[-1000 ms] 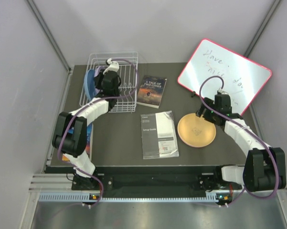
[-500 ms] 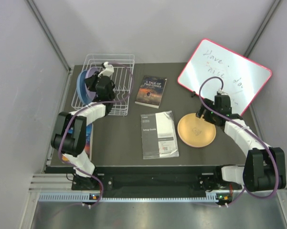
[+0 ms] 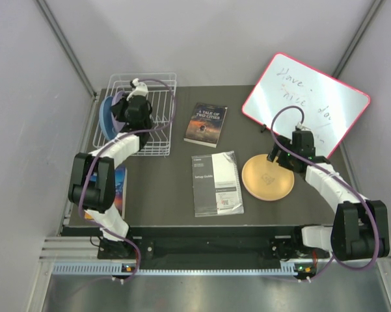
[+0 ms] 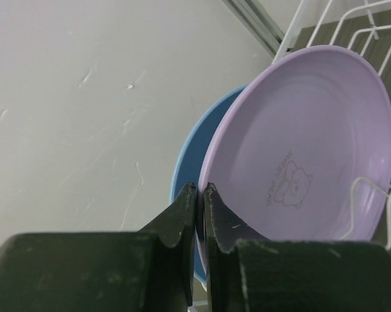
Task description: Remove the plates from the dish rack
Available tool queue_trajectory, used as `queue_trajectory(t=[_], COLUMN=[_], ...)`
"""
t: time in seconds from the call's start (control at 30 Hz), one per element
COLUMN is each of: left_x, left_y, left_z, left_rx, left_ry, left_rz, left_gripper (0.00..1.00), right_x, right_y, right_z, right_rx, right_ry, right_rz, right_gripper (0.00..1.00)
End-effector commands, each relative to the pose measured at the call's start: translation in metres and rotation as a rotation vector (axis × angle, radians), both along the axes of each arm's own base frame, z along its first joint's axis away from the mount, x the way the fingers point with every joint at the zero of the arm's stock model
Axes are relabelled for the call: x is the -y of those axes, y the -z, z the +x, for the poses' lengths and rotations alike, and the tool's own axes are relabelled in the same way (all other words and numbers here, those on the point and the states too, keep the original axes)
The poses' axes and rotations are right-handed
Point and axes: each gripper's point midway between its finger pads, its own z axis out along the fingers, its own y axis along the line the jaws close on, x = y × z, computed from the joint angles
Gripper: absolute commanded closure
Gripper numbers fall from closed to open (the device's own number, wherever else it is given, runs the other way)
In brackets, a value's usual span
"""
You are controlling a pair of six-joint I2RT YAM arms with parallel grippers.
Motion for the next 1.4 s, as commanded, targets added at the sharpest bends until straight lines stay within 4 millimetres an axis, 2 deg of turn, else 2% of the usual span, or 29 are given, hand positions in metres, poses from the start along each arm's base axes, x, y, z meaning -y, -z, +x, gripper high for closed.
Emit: queue_trajectory(t=[0.0,0.07,0.1,0.13,0.17,0.33,0.5,0.67,0.83,1.0,1.03,1.1,1.17,1.23,1.27,1.37], left_x=[0.005,0.011,0.014,0.017,0.018,0.015,0.014,0.017,0.037,0.039,0.039,0.038,0.038,0.039,0.039,0.039], left_y=[-0.017,-0.022,-0.015,-0.023,-0.023,-0.037,-0.038,-0.032,-0.024,-0.017,-0.018,-0.017,-0.014,-0.011,-0.01,-0.004], left_z=[0.009,0.016,0.015,0.018,0.019,0.017,0.017,0.012,0.013,0.01,0.01,0.01,0.01,0.009,0.009,0.009], left_rx=[0.063,0.07,0.016,0.031,0.025,0.013,-0.017,-0.092,-0.164,-0.175,-0.168,-0.167,-0.173,-0.175,-0.176,-0.179], left_ry=[0.027,0.046,0.057,0.069,0.079,0.061,0.07,0.11,0.227,0.229,0.226,0.222,0.215,0.216,0.212,0.209], left_rz=[-0.157,-0.198,-0.204,-0.22,-0.236,-0.222,-0.194,-0.176,-0.257,-0.28,-0.279,-0.279,-0.287,-0.294,-0.295,-0.3], left_gripper=[1.0,1.0,1.0,1.0,1.0,1.0,1.0,1.0,1.0,1.0,0.91,0.9,0.84,0.72,0.6,0.47], right_x=[0.002,0.002,-0.002,-0.004,-0.004,-0.006,-0.006,-0.007,-0.012,-0.012,-0.011,-0.01,-0.009,-0.009,-0.009,-0.009], right_y=[-0.005,-0.005,-0.005,-0.004,-0.005,-0.002,-0.001,-0.004,0.001,0.001,0.001,0.0,0.002,0.003,0.005,0.005], right_z=[0.008,0.007,0.006,0.005,0.004,-0.001,-0.003,-0.003,-0.001,0.002,0.001,0.0,-0.001,-0.002,-0.002,-0.003], right_rx=[0.041,0.041,0.039,0.037,0.041,0.043,0.039,0.051,0.043,0.044,0.043,0.045,0.042,0.039,0.035,0.033], right_ry=[0.004,0.006,-0.01,-0.011,-0.012,-0.011,-0.018,-0.021,-0.041,-0.054,-0.055,-0.054,-0.049,-0.05,-0.051,-0.053], right_rz=[0.001,0.001,0.022,0.029,0.033,0.049,0.045,0.049,0.068,0.061,0.056,0.051,0.047,0.048,0.047,0.047], right_gripper=[0.21,0.21,0.21,0.21,0.21,0.21,0.21,0.21,0.21,0.21,0.21,0.21,0.21,0.21,0.21,0.21])
